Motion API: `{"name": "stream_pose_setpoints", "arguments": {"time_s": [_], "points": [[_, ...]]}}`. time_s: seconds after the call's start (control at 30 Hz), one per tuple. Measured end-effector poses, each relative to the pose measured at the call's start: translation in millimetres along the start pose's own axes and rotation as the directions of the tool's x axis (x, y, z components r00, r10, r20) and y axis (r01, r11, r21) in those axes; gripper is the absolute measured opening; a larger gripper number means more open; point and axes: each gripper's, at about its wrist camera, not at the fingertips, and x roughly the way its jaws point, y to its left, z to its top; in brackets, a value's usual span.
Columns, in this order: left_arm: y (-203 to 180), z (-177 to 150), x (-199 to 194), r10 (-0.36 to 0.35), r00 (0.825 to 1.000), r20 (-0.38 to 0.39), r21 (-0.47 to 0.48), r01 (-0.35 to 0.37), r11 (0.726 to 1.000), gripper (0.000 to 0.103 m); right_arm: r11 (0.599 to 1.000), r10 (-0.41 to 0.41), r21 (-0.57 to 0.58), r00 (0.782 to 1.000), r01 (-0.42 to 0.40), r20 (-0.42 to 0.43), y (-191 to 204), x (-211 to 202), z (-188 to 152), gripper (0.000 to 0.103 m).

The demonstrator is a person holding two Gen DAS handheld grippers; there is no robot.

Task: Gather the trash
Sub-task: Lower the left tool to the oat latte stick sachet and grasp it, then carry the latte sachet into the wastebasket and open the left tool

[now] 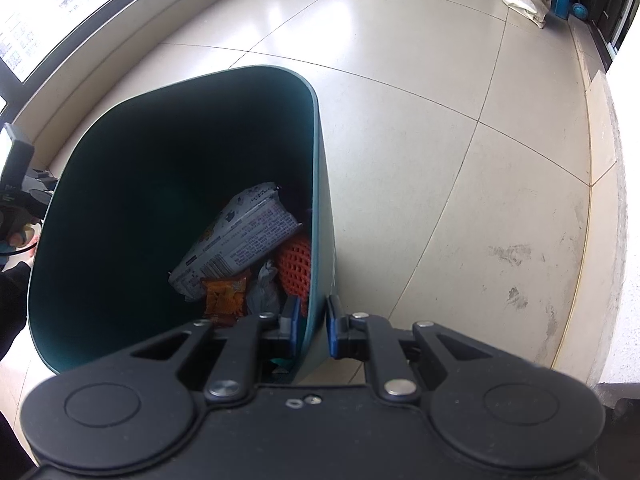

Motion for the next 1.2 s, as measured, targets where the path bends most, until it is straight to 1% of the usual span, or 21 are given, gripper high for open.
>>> {"name": "stream_pose_setpoints", "arguments": {"time_s": [0.13, 0.2, 0.3, 0.5, 0.63, 0.67, 0.7, 0.73, 0.8, 0.83, 0.93, 1.0, 1.07, 1.13, 1.2], "points": [[5, -3, 46, -0.016, 0.998, -0.063, -0.024, 0.014, 1.0, 0.082, 0.999, 0.013, 0.035, 1.0, -0.012, -0.025, -5, 2, 7, 0.014], [2, -6, 67, -0.005, 0.996, -0.091, -0.002, 0.005, 1.0, 0.082, 0.999, 0.013, 0.04, 0.999, -0.012, -0.036, -6, 2, 8, 0.014], [3, -10, 85, 0.008, 0.994, -0.112, 0.029, -0.005, 1.0, 0.082, 1.0, -0.009, 0.017, 0.998, 0.01, -0.054, 0, 4, 9, 0.015], [11, -11, 105, -0.001, 0.992, -0.123, 0.015, 0.003, 1.0, 0.082, 0.999, -0.046, 0.0, 0.996, 0.046, -0.077, 10, 6, 12, 0.018], [13, -15, 107, -0.004, 0.995, -0.104, 0.013, 0.006, 1.0, 0.081, 0.998, -0.055, 0.007, 0.995, 0.055, -0.086, 11, 8, 12, 0.018], [13, -16, 106, -0.007, 0.995, -0.101, 0.011, 0.009, 1.0, 0.079, 0.998, -0.059, 0.005, 0.994, 0.06, -0.088, 12, 8, 11, 0.018], [14, -17, 105, -0.022, 0.995, -0.095, 0.005, 0.023, 1.0, 0.071, 0.998, -0.064, 0.002, 0.994, 0.064, -0.093, 13, 8, 12, 0.018], [15, -18, 104, -0.041, 0.995, -0.091, -0.005, 0.041, 0.999, 0.066, 0.998, -0.067, -0.001, 0.993, 0.067, -0.096, 14, 11, 12, 0.017], [14, -19, 102, -0.067, 0.994, -0.09, -0.016, 0.065, 0.998, 0.042, 0.997, -0.071, -0.006, 0.993, 0.071, -0.099, 15, 12, 11, 0.017], [9, -19, 100, -0.069, 0.994, -0.089, -0.012, 0.069, 0.998, 0.035, 0.998, -0.07, -0.003, 0.992, 0.07, -0.101, 16, 15, 12, 0.017], [4, -22, 99, -0.046, 0.995, -0.085, 0.002, 0.047, 0.999, 0.027, 0.998, -0.066, 0.004, 0.993, 0.067, -0.097, 14, 16, 12, 0.016], [3, -22, 94, -0.046, 0.996, -0.078, -0.017, 0.045, 0.999, 0.016, 0.998, -0.068, -0.002, 0.993, 0.068, -0.093, 14, 15, 11, 0.016], [-3, -25, 94, -0.043, 0.996, -0.079, -0.041, 0.04, 0.998, 0.011, 0.998, -0.067, -0.007, 0.994, 0.067, -0.087, 14, 15, 9, 0.015], [0, -26, 88, -0.051, 0.996, -0.075, -0.073, 0.045, 0.996, 0.007, 0.998, -0.063, -0.002, 0.995, 0.063, -0.082, 12, 12, 8, 0.014], [2, -28, 80, -0.043, 0.997, -0.066, -0.082, 0.037, 0.996, 0.006, 0.998, -0.06, -0.002, 0.995, 0.06, -0.076, 11, 10, 7, 0.014]]}}
